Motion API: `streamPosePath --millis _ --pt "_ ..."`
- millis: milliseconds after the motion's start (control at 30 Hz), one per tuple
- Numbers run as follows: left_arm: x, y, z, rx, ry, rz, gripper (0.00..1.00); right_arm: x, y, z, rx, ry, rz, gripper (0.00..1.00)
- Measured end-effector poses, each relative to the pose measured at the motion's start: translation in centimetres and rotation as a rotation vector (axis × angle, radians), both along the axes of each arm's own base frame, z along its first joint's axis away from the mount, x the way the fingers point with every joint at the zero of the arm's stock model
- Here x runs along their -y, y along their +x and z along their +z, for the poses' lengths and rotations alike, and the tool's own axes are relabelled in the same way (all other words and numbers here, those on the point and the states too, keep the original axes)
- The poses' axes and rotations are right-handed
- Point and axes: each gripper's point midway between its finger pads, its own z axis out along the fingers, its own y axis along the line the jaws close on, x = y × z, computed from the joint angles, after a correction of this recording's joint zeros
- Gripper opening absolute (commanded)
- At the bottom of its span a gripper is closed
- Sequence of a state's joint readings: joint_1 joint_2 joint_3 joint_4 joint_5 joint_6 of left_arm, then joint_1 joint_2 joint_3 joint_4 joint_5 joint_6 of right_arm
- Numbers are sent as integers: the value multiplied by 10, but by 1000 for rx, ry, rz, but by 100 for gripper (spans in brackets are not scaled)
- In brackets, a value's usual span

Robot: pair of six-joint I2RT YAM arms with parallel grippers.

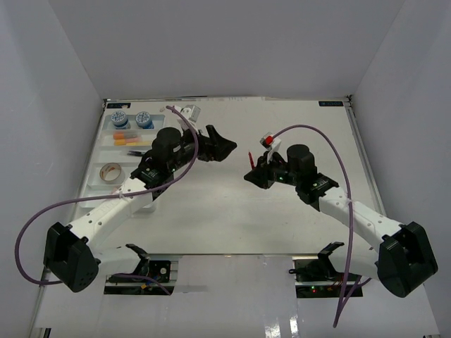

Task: Sort the stationery into containers
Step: Pick up the pen from the center of the board, then close the pen cap on the pen.

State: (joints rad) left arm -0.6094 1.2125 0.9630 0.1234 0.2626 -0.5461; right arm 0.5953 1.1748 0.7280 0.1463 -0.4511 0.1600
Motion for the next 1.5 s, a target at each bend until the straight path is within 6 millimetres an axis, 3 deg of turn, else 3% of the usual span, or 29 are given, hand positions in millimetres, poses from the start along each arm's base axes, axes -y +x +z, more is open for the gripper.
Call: streamPosePath --millis 233,500,667,833,967,1233,1500 --pt "-34 47 -45 -296 118 358 93 22 3 -15 -5 -52 -102 8" --pt "-50 71 -151 -648 316 587 86 28 0 -19 5 -61 -118 8" --pt "-55 84 -194 -794 385 666 76 31 -6 -24 5 -61 -109 8" --pt "-57 102 -218 -890 403 728 62 32 -16 -40 -25 -73 -83 8" --pt "-58 115 -235 -953 422 766 60 33 -20 -42 -28 -71 -74 8" --pt "-66 109 -261 -1068 457 792 58 31 -20 -29 14 -37 -61 8" --pt "-69 107 -262 -1106 455 802 55 33 -22 -35 10 -40 -63 8"
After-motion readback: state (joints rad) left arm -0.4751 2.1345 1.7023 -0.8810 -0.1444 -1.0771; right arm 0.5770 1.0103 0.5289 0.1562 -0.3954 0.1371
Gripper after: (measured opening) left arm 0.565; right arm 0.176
